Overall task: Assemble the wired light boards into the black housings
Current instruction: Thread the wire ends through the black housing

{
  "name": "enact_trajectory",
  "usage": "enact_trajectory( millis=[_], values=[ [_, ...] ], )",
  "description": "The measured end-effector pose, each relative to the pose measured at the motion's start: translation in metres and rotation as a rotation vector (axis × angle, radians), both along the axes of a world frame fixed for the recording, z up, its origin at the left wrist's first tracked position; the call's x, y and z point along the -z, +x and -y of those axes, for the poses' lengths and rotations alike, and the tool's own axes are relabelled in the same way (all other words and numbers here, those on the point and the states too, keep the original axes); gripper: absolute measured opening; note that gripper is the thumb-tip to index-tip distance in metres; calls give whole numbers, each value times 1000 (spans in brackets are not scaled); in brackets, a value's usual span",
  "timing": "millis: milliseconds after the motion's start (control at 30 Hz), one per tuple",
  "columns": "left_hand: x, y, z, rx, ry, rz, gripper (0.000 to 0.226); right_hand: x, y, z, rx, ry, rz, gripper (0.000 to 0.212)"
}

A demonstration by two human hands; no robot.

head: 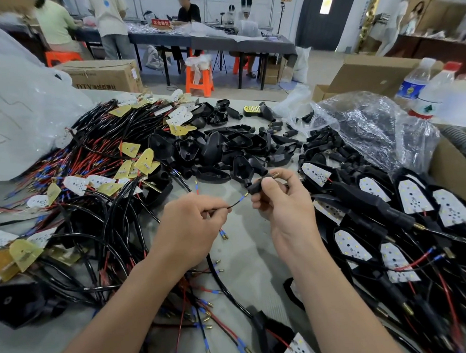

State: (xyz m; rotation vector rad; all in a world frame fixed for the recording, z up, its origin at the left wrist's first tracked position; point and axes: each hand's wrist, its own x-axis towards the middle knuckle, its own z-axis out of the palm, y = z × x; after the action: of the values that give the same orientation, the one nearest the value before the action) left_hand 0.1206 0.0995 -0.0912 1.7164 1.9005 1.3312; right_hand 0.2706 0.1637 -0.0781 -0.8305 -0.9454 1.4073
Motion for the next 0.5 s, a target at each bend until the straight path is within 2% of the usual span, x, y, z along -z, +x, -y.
enact_trajectory(
  millis=[200,300,500],
  values=[
    [-2,0,1,-14,55,-70,47,-2,5,1,-81,28,89,19],
    [0,-3,-1,-25,63,-44,27,-2,7,2,-96,29,147,21],
    [5,-2,-2,-26,53,48,29,-1,8,4,-181,-35,58,15]
  ],
)
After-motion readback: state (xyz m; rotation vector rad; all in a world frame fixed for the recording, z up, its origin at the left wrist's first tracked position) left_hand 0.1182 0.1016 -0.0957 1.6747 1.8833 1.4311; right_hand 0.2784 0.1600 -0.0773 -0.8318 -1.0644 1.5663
